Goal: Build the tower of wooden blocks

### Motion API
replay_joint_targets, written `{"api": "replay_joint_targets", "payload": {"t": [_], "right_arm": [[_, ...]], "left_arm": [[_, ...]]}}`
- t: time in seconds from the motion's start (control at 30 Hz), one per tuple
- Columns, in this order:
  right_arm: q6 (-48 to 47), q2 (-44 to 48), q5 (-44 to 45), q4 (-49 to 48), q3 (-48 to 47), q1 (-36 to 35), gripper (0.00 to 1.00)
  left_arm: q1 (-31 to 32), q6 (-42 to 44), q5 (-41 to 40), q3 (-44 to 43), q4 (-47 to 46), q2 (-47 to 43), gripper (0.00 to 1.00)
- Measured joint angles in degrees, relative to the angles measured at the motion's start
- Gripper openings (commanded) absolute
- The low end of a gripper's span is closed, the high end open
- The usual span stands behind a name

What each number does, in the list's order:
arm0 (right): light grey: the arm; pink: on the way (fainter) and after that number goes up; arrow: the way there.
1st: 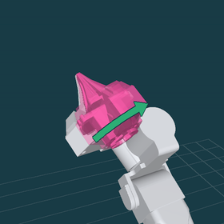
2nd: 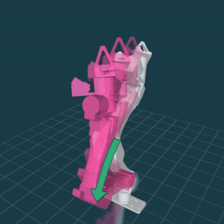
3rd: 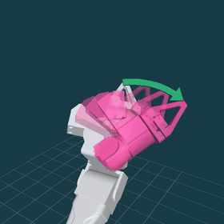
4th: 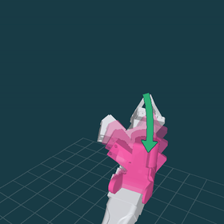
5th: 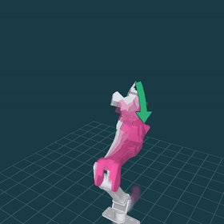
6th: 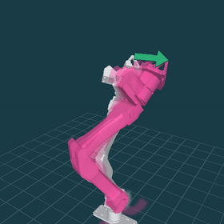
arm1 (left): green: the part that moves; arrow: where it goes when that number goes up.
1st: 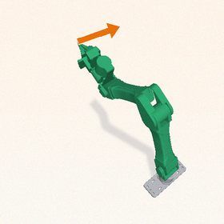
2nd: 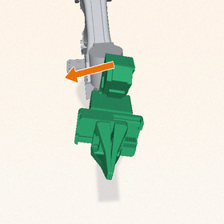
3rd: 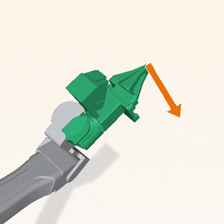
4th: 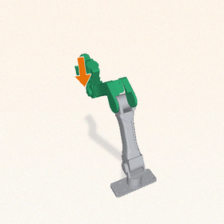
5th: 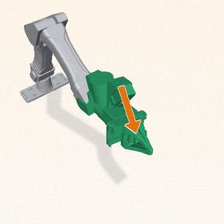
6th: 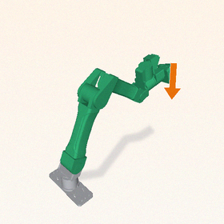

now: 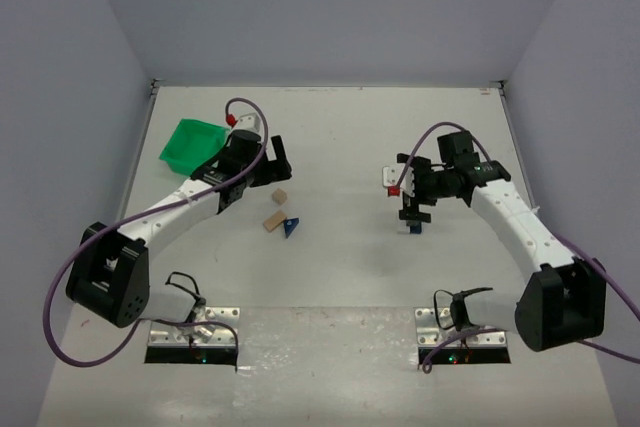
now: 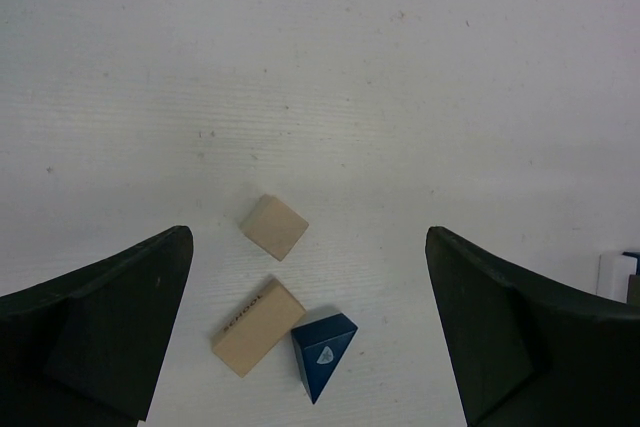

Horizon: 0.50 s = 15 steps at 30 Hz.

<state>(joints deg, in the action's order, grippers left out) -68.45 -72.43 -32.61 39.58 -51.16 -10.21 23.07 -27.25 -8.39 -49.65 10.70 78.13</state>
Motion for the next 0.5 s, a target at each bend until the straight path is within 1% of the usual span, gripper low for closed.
{"api": "replay_joint_targets", "payload": {"t": [0.13, 0.23, 0.3, 0.37, 0.5], "right_arm": [[5.5, 3.1, -3.2, -4.8, -2.9, -3.4, 0.99], [16.2, 3.3, -3.4, -12.9, -5.6, -4.3, 0.99], [25.8, 3.2, -0.7, -19.4, -7.4, -4.3, 0.99], [36.1, 3.3, 4.0, -25.4, -8.9, -4.3, 0.99], [54.7, 3.7, 14.6, -30.5, -9.7, -4.3, 0.99]], "left_arm": [[1.7, 1.1, -3.2, 0.6, 0.6, -0.7, 1.0], [2.0, 3.2, -3.5, 0.2, 2.2, 0.8, 1.0], [2.2, 4.7, -3.6, -0.6, 3.3, 3.4, 1.0], [2.4, 6.1, -3.6, -1.2, 4.3, 5.8, 1.0], [2.7, 8.1, -3.2, -1.3, 6.1, 8.3, 0.99]]}}
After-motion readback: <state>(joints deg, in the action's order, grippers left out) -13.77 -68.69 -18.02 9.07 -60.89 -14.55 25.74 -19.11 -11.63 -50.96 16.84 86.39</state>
